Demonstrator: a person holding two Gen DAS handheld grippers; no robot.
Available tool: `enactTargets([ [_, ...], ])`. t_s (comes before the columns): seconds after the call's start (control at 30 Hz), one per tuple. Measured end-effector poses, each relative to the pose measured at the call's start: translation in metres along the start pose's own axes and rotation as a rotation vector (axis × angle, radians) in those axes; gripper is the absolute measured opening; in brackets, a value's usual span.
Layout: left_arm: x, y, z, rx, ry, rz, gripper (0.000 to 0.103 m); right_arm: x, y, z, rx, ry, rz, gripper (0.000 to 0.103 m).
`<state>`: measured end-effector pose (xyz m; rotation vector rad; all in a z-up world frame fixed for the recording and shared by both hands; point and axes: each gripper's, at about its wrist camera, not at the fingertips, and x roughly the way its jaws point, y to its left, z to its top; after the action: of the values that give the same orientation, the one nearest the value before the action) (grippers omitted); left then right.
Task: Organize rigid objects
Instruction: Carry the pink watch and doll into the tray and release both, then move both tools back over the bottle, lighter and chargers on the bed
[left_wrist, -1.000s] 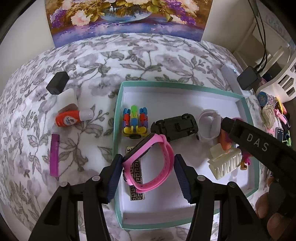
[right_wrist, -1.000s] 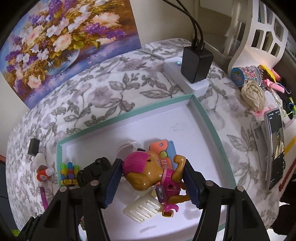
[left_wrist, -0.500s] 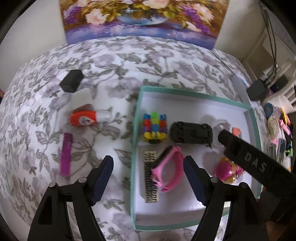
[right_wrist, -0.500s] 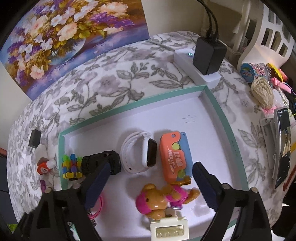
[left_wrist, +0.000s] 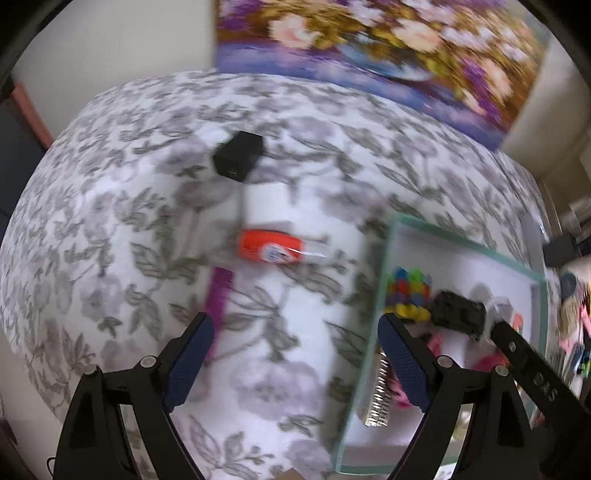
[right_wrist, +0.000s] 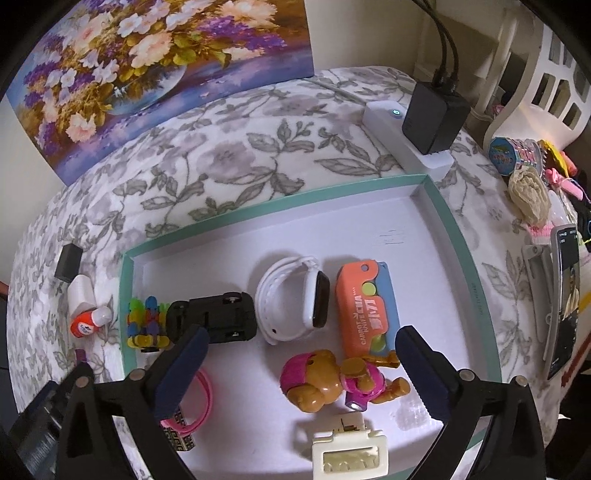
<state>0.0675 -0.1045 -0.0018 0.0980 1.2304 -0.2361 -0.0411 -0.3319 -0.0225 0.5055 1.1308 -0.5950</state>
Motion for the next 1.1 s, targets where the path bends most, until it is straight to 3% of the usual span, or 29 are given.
enactTargets([
  [0.3, -0.016, 0.074, 0.020, -0.185, -0.056, 0.038, 0.090, -0.017, 0.033, -0.008, -0.040, -0.041, 0.072, 0.103],
  [0.4, -0.019, 0.098, 0.025, -0.231, -0.074, 0.088, 0.090, -0.021, 0.050, -0.013, -0.066, -0.044, 0.098, 0.103],
  [0.53, -0.017, 0.125, 0.029, -0.286, -0.072, 0.121, 0.090, -0.022, 0.076, -0.024, -0.114, -0.030, 0.168, 0.103],
  [0.67, -0.014, 0.153, 0.029, -0.356, -0.058, 0.109, 0.090, -0.022, 0.096, -0.031, -0.150, -0.029, 0.181, 0.103],
  [1.1, -0.005, 0.177, 0.029, -0.384, -0.024, 0.094, 0.090, -0.018, 0.149, -0.047, -0.234, -0.023, 0.195, 0.103],
])
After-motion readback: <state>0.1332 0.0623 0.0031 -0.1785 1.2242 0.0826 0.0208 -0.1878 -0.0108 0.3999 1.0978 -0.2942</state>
